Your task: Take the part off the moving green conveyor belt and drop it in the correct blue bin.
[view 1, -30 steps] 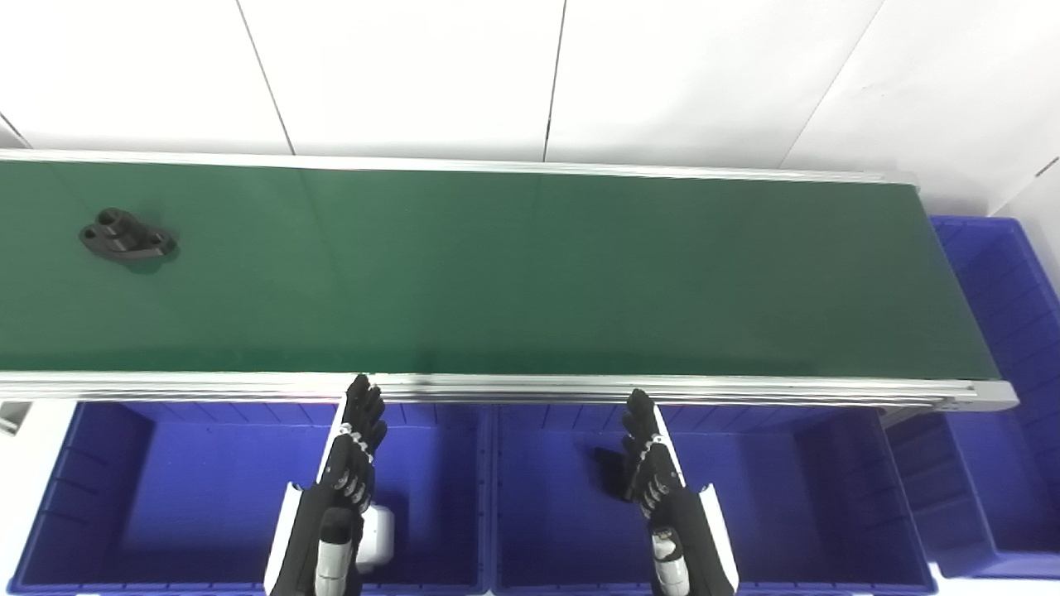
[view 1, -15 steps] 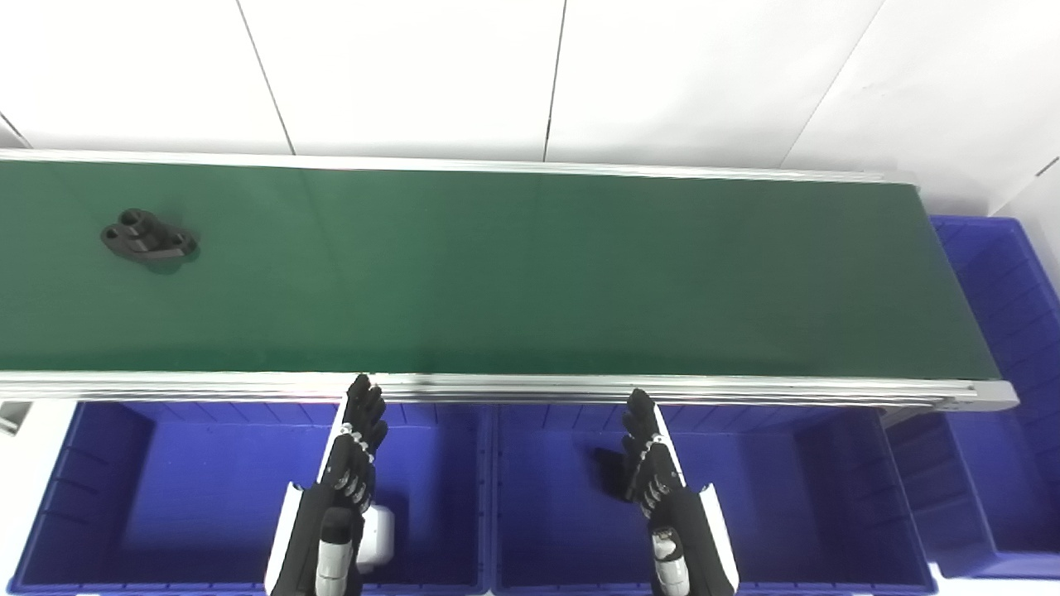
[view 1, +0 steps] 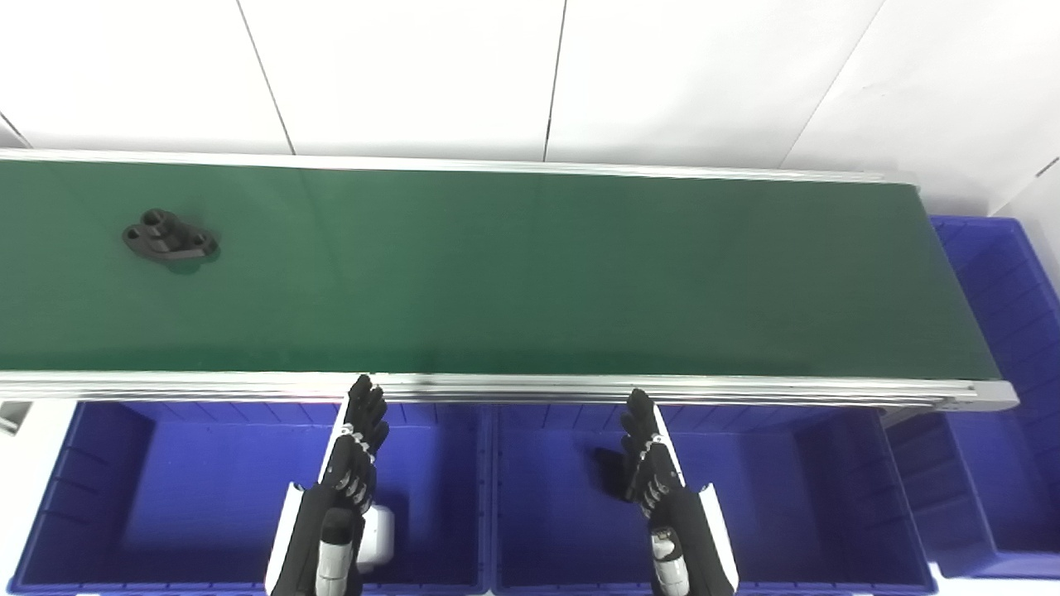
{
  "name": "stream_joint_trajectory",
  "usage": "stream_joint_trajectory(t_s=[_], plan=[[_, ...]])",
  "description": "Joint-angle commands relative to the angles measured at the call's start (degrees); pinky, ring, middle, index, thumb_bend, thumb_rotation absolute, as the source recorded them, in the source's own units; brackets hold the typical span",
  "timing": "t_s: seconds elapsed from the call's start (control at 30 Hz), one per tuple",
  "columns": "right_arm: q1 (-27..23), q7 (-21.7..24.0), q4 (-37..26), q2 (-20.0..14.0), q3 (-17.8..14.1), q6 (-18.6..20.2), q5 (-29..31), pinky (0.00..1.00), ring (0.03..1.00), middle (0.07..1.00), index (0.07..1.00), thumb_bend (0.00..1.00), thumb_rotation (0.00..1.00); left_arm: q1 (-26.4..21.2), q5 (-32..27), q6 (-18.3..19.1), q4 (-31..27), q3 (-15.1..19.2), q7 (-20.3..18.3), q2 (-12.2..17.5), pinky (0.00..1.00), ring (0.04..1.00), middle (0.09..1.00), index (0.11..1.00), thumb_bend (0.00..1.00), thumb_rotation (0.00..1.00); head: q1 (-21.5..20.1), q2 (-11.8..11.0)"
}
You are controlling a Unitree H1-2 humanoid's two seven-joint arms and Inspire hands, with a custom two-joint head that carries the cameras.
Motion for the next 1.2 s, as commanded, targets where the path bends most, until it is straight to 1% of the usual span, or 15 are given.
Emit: stream_joint_trajectory(t_s=[0.0,0.57,0.87,1.0,1.03,1.07,1.1,1.13,1.17], plan=[[0.2,0.4,-1.0,0.3,0.0,-0.4,-0.2,0.98,0.989,1.000,1.000,1.00,1.00,0.3,-0.5,-1.5,-0.9,-0.4,-0.3,0.2,1.00,1.000,1.000,1.000,0.83,1.00,0.1,0.0],[0.0,0.4,-0.7,0.3,-0.1,-0.7,-0.1,0.99,0.988,1.000,1.000,1.00,1.00,0.1,-0.7,-1.7,-0.6,-0.5,-0.4,0.2,1.00,1.000,1.000,1.000,0.84,1.00,0.1,-0.3],[0.1,0.2,-0.7,0.4,-0.2,-0.8,-0.5,0.99,0.985,1.000,1.000,1.00,1.00,0.1,-0.7,-2.0,-0.3,-0.4,-0.3,0.2,1.00,1.000,1.000,1.000,0.82,1.00,0.1,-0.3],[0.1,0.3,0.0,0.2,-0.3,-1.5,0.0,1.00,0.985,1.000,1.000,1.00,1.00,0.2,-0.1,-2.8,0.4,-0.5,-0.1,0.0,1.00,1.000,1.000,1.000,0.82,1.00,1.0,-1.8],[0.0,0.4,0.4,0.1,-0.4,-2.0,0.4,1.00,0.986,1.000,1.000,1.00,1.00,0.3,0.2,-2.9,0.5,-0.6,-0.1,-0.2,1.00,1.000,1.000,1.000,0.83,1.00,1.6,-2.6],[-0.1,0.5,1.1,-0.2,-0.5,-2.7,0.9,1.00,0.989,1.000,1.000,1.00,1.00,0.4,0.5,-3.2,0.9,-0.7,0.0,-0.3,1.00,1.000,1.000,1.000,0.83,1.00,3.1,-4.2],[-0.1,0.5,1.6,-0.2,-0.6,-3.2,1.2,1.00,0.989,1.000,1.000,1.00,1.00,0.5,0.5,-3.4,1.2,-0.8,0.0,-0.4,1.00,1.000,1.000,1.000,0.83,1.00,3.1,-4.2],[-0.2,0.4,2.3,-0.4,-0.9,-3.9,1.5,1.00,0.989,1.000,1.000,1.00,1.00,0.5,0.5,-3.7,1.7,-0.9,0.0,-0.6,1.00,1.000,1.000,1.000,0.83,1.00,4.8,-5.9],[-0.2,0.4,2.8,-0.4,-1.0,-4.3,1.7,1.00,0.989,1.000,1.000,1.00,1.00,0.5,0.5,-4.0,2.1,-1.1,0.0,-0.7,1.00,1.000,1.000,1.000,0.82,1.00,4.8,-5.9]])
